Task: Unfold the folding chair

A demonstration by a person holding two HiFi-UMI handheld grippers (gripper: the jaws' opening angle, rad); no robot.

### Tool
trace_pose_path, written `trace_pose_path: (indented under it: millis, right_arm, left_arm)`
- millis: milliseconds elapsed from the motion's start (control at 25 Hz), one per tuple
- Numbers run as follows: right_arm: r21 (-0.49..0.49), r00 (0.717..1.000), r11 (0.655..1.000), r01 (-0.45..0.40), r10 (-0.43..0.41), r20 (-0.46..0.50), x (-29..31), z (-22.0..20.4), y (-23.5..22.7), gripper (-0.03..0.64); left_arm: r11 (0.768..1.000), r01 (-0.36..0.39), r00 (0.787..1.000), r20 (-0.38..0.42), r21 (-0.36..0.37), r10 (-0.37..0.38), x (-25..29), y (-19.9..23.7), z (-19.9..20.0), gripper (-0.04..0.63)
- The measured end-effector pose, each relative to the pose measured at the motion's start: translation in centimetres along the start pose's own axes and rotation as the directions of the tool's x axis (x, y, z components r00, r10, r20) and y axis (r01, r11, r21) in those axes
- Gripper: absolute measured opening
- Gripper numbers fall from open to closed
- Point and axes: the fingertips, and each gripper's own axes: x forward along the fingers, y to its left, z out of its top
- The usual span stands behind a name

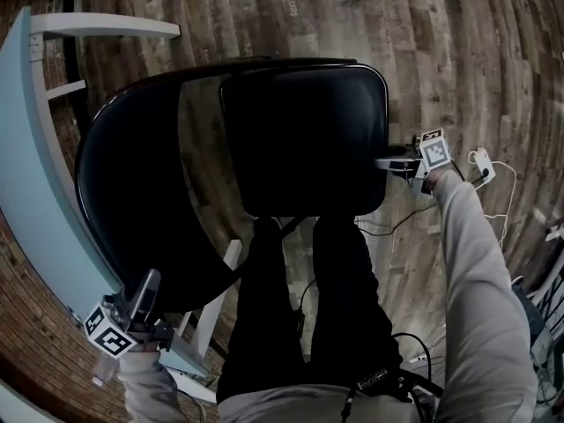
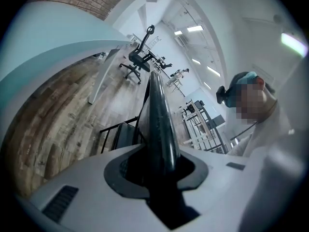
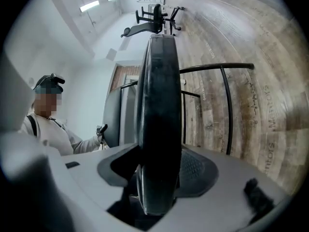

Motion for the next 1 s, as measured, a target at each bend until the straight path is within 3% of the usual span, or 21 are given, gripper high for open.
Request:
trace_pose_path:
  millis: [160,240,280,320,360,400,480,520,600,760,800,880,920,1000]
  right_arm:
    - [0.014,1.0,1.0,0.0,0.0,0.016,0.3,0.1,0.1,0.216]
    - [0.006,0.993,0.995,0.1,-0.101,0.059,0.0,0.3,-0.7,0.243]
    - [-0.013,0.979,0.982,0.186,-0.184,0.085,-0.5,0.4,-1.2,0.332]
    - [-0.043,0.958,0.961,0.274,-0.269,0.102,-1.1,0.4,-1.4,0.362]
    - [-0.083,0.932,0.931,0.356,-0.346,0.11,-1.8,0.3,-1.2,0.37]
    - [-0.129,0.902,0.894,0.428,-0.415,0.115,-2.5,0.2,-0.6,0.374]
    - [-0.219,0.842,0.813,0.539,-0.52,0.142,-4.1,0.5,1.8,0.374]
    - [-0.266,0.816,0.771,0.578,-0.555,0.164,-4.8,1.0,3.7,0.374]
    - [-0.344,0.783,0.704,0.621,-0.58,0.226,-5.8,2.4,9.1,0.374]
    - [-0.427,0.768,0.638,0.64,-0.531,0.359,-3.7,3.7,23.8,0.373]
    - [-0.461,0.761,0.606,0.648,-0.521,0.386,-3.0,4.2,27.5,0.373]
    - [-0.529,0.744,0.524,0.667,-0.508,0.434,-1.9,5.4,35.1,0.373]
    - [-0.547,0.739,0.499,0.672,-0.493,0.458,-1.3,5.7,39.0,0.373]
    - [-0.561,0.746,0.492,0.666,-0.436,0.504,0.9,5.7,47.2,0.371]
  left_arm:
    - [1.0,0.004,1.0,0.002,-0.005,-0.004,-0.1,0.3,0.5,0.118]
    - [1.0,-0.013,1.0,0.004,0.027,0.012,0.0,0.7,0.7,0.118]
    - [0.995,-0.047,0.999,0.004,0.084,0.047,0.0,1.1,0.8,0.152]
    - [0.979,-0.097,0.995,0.005,0.177,0.097,-0.1,1.5,0.6,0.298]
    - [0.946,-0.146,0.989,0.009,0.289,0.15,-0.3,1.8,0.5,0.407]
    - [0.902,-0.183,0.981,0.015,0.39,0.193,-0.6,1.9,0.5,0.447]
    - [0.835,-0.221,0.972,0.043,0.503,0.231,-1.8,1.5,1.5,0.454]
    - [0.818,-0.231,0.971,0.064,0.526,0.232,-2.6,1.1,2.4,0.454]
    - [0.809,-0.23,0.973,0.105,0.541,0.207,-4.3,0.0,4.3,0.453]
    - [0.822,-0.189,0.98,0.161,0.537,0.12,-9.8,-3.7,7.8,0.453]
    - [0.822,-0.169,0.981,0.175,0.544,0.086,-10.8,-5.0,8.6,0.453]
    - [0.809,-0.115,0.981,0.195,0.576,0.0,-12.1,-8.1,10.0,0.451]
    - [0.798,-0.086,0.98,0.195,0.597,-0.041,-13.0,-10.0,10.5,0.451]
    - [0.766,-0.034,0.974,0.192,0.641,-0.118,-15.5,-14.1,11.6,0.448]
